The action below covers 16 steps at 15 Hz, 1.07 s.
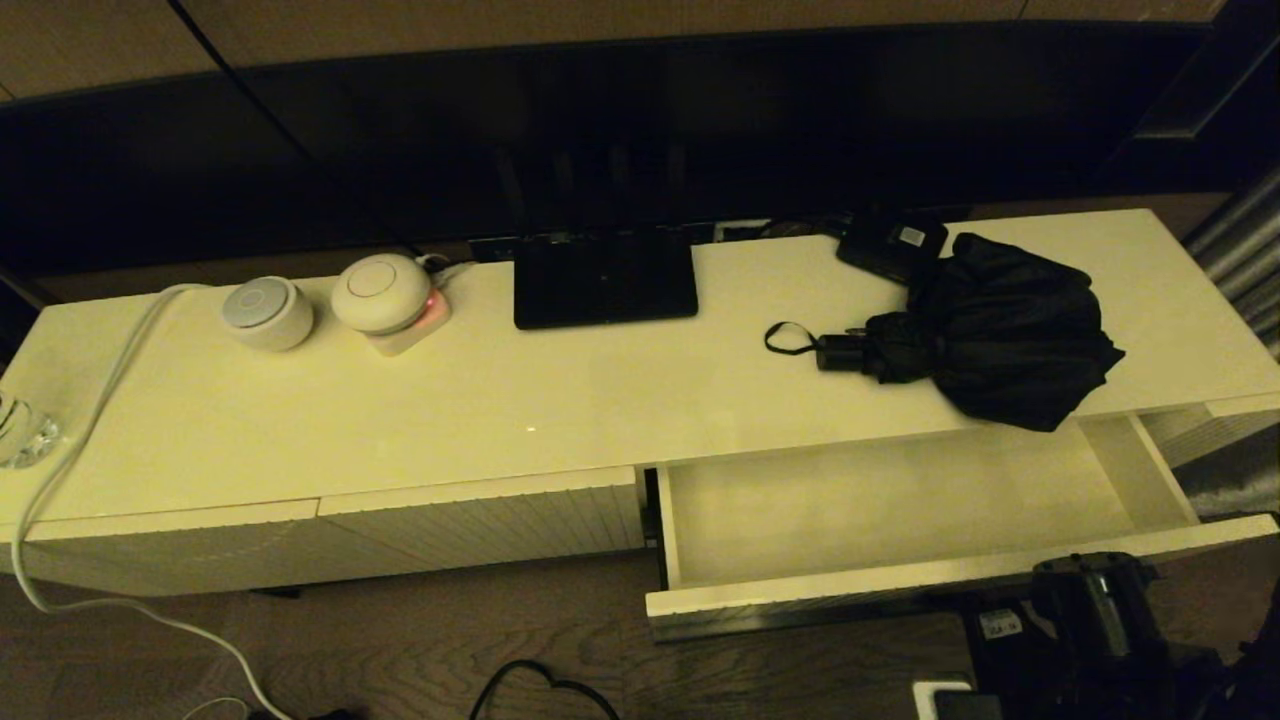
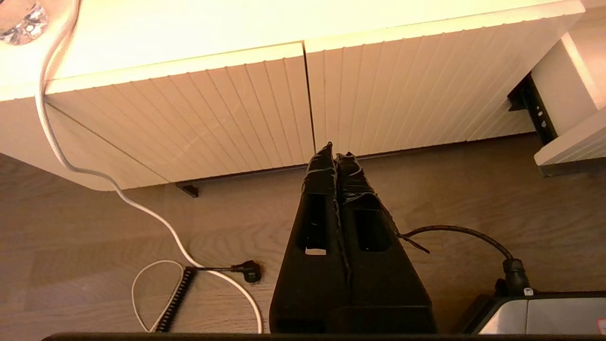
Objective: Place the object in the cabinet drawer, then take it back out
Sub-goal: Open the drawer
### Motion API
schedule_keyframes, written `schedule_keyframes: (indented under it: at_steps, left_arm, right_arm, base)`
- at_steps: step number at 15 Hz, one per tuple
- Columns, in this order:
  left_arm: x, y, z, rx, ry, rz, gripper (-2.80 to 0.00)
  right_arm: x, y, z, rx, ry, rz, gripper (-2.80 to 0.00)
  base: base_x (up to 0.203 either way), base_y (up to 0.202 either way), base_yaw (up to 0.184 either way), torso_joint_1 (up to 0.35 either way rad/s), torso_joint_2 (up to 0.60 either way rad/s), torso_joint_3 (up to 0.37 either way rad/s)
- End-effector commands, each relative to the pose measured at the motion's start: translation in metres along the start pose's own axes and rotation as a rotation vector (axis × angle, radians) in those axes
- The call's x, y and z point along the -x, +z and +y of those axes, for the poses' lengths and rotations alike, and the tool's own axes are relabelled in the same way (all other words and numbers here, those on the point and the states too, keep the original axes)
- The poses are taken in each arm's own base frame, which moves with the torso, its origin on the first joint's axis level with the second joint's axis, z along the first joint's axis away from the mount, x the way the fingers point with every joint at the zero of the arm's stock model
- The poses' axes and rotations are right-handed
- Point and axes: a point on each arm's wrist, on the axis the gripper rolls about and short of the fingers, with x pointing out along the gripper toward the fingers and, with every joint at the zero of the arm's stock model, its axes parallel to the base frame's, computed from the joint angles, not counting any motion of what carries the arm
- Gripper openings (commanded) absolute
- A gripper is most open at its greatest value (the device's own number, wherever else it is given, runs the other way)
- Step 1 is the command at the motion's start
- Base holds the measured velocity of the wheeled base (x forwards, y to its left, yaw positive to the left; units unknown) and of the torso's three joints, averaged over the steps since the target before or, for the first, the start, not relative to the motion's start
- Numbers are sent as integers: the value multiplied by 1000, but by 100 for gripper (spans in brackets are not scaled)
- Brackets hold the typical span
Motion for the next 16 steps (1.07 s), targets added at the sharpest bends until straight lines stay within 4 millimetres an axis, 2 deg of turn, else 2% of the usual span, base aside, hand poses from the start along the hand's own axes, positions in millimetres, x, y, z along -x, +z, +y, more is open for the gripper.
schedule_keyframes:
  at_steps: [1, 6, 9, 11, 13, 16]
  left_arm:
    - [0, -1, 0, 0, 0, 4, -280]
    - [0, -1, 0, 0, 0, 4, -280]
    - [0, -1, 0, 1, 0, 4, -280]
    - [0, -1, 0, 0, 0, 4, -280]
    - [0, -1, 0, 0, 0, 4, -280]
    - [0, -1, 0, 0, 0, 4, -280]
  right_arm:
    - [30, 2, -13, 9, -105, -12, -280]
    - [107, 2, -15, -19, -197, 8, -280]
    - [165, 3, -7, -42, -132, 98, -280]
    - [207, 5, -9, -71, -132, 169, -280]
    - [226, 6, -6, -110, -184, 189, -280]
    - [238, 8, -12, -116, -245, 185, -280]
  base:
    - [0, 0, 0, 0, 0, 0]
    - [0, 0, 0, 0, 0, 0]
    - [0, 0, 0, 0, 0, 0]
    - [0, 0, 0, 0, 0, 0]
    - [0, 0, 0, 0, 0, 0]
    - [0, 0, 0, 0, 0, 0]
